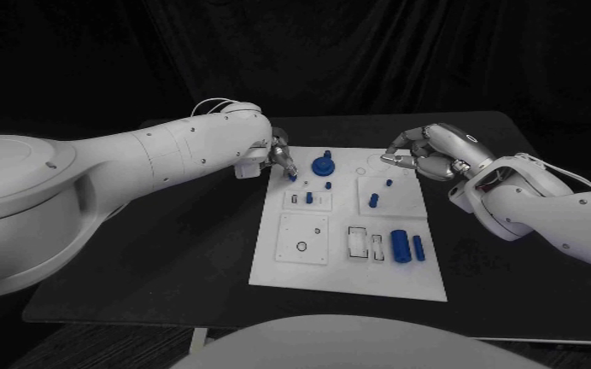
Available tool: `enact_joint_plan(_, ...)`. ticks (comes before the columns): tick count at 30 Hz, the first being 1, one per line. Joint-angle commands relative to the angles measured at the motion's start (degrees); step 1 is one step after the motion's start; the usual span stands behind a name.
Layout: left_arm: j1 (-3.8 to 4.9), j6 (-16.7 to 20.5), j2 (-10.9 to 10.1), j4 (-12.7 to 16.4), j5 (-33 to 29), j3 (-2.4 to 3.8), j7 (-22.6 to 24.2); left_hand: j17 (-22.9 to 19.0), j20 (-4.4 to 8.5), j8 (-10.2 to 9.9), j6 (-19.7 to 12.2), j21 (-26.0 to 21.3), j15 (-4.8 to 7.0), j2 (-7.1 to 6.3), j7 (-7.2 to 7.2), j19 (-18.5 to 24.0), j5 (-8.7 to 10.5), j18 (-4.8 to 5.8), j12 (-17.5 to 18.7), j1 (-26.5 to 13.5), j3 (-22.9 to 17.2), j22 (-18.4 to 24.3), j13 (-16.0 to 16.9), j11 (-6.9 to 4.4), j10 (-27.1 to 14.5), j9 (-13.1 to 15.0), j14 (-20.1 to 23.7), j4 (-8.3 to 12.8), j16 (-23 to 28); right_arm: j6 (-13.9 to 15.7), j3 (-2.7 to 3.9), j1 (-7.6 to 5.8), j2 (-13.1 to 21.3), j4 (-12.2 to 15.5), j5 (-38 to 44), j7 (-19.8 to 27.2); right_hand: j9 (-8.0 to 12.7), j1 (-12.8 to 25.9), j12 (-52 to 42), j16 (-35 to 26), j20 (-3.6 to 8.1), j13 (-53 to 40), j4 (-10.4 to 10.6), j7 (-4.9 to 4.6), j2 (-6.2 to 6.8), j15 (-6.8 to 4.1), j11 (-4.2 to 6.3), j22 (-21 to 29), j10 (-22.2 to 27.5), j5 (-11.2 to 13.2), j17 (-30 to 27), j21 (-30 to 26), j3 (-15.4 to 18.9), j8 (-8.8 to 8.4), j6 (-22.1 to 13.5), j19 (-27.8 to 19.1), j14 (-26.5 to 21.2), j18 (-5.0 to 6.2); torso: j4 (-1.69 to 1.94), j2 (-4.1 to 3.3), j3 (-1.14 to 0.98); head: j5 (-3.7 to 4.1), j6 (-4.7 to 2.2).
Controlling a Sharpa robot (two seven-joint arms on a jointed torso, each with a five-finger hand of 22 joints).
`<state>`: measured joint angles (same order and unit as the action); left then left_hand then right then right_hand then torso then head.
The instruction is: Assemble the parts on the task board
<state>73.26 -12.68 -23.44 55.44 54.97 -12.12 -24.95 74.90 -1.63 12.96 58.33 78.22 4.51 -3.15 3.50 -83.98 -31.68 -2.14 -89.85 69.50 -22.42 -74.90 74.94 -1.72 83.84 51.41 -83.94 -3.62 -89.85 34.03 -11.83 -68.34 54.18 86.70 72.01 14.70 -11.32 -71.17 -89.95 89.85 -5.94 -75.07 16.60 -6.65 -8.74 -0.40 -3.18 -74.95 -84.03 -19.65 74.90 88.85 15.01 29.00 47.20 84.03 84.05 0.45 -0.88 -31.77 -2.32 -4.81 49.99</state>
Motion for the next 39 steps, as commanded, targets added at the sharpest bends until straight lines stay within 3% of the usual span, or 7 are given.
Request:
enact_joint_plan(1,0.04,2.5,-1.3,2.4,-0.2,0.06,-0.6,15.1,-0.11,0.4,0.4,0.0,0.03,0.34,-0.14,-2.2,0.07,-0.32,-0.1,0.1,-8.5,-11.9,15.1,0.34,6.2,-0.1,-6.1,8.0,-0.2,-0.2,0.04,0.1,0.3,0.3,0.1,-1.0,0.1,0.0,-0.1,0.1,0.17,-14.9,-0.1,-0.16,-0.54,-0.17,0.32,-14.4,-6.0,0.3,15.1,-0.3,0.4,-0.2,0.1,4.8,6.0,0.06,0.05,0.0,-0.05,0.12,0.01)
enact_joint_plan(12,1.06,2.8,-8.0,12.4,-0.2,0.05,-2.9,15.1,-0.12,0.3,0.3,-0.6,0.02,0.35,-0.07,-2.0,0.23,-0.43,-0.1,0.0,-8.5,-11.7,15.1,0.35,6.2,0.0,-6.1,8.1,-0.2,-0.4,0.03,0.09,0.8,0.7,0.1,-1.4,0.1,0.0,-0.1,0.1,0.17,-14.9,-0.2,-0.15,-0.52,-0.18,0.33,-14.4,-6.0,0.3,15.1,-0.4,0.4,-0.19,0.2,4.8,6.0,0.07,0.06,0.1,-0.16,0.18,0.01)
enact_joint_plan(16,1.19,2.1,-9.8,15.2,-0.5,0.04,-3.7,15.1,-0.26,0.3,-0.5,-0.9,-0.16,1.01,0.07,-1.8,2.44,-0.47,-0.1,-0.6,-8.0,-11.6,15.1,0.54,6.2,0.1,-6.1,7.6,-0.2,-0.5,0.03,0.09,0.8,0.8,0.1,-1.5,0.1,0.0,-0.1,0.1,0.17,-14.9,-0.2,-0.14,-0.51,-0.18,0.33,-14.3,-6.0,0.2,15.1,-0.4,0.4,-0.19,0.2,4.7,6.0,0.09,0.0,0.16,-0.22,0.16,0.01)
enact_joint_plan(18,1.22,2.1,-10.4,16.3,-1.7,0.04,-4.1,15.1,-0.31,0.5,-0.8,-1.1,-0.21,1.28,0.06,-1.7,3.71,-0.52,-0.1,-0.7,-7.8,-11.6,15.1,0.56,6.2,0.2,-6.1,7.4,-0.2,-0.5,0.03,0.09,0.8,0.8,0.1,-1.6,0.1,0.0,-0.1,0.1,0.17,-14.9,-0.2,-0.14,-0.51,-0.18,0.33,-14.3,-6.0,0.2,15.1,-0.4,0.4,-0.19,0.2,4.7,6.0,0.09,-0.01,0.21,-0.27,0.17,0.01)
enact_joint_plan(27,1.27,5.2,-12.6,20.2,-6.3,0.02,-4.7,15.1,-0.32,0.5,-0.9,-1.2,-0.21,1.52,0.06,-1.7,3.66,-0.53,-0.1,-0.6,-7.8,-11.5,15.1,0.56,6.2,0.2,-6.1,7.4,-0.2,-0.7,0.03,0.1,0.9,0.8,0.1,-1.8,0.1,-0.1,-0.1,0.1,0.17,-14.9,-0.2,-0.13,-0.5,-0.18,0.34,-14.3,-6.0,0.2,15.1,-0.5,0.4,-0.18,0.2,4.7,6.0,0.11,-0.03,0.32,-0.34,0.07,0.01)
enact_joint_plan(34,1.19,8.6,-13.9,23.4,-7.0,0.0,-5.1,15.1,-0.33,0.5,-1.0,-1.1,-0.21,1.74,0.09,-1.7,3.63,-0.52,-0.1,-0.4,-7.9,-11.6,15.1,0.56,6.2,0.2,-6.1,7.4,-0.2,-0.8,0.03,0.1,0.8,1.0,0.1,-2.0,0.1,-0.2,-0.1,0.1,0.18,-14.9,-0.3,-0.11,-0.49,-0.19,0.36,-14.3,-6.0,0.1,15.1,-0.6,0.4,-0.17,0.3,4.6,6.0,0.14,0.04,0.2,-0.16,-0.23,0.01)
enact_joint_plan(39,0.82,13.5,-14.5,24.8,-7.1,-0.02,-5.2,15.1,-0.35,0.6,-1.3,-1.1,-0.23,2.0,0.15,-1.7,3.31,-0.51,-0.1,-0.3,-8.0,-11.6,15.1,0.6,6.2,0.2,-6.1,7.4,-0.2,-0.7,0.03,0.1,0.5,0.9,0.1,-2.1,0.1,-0.2,-0.1,0.1,0.18,-14.9,-0.3,-0.11,-0.49,-0.19,0.36,-14.3,-6.0,0.1,15.1,-0.6,0.4,-0.17,0.3,4.6,6.0,0.14,0.05,0.21,-0.13,-0.31,0.01)
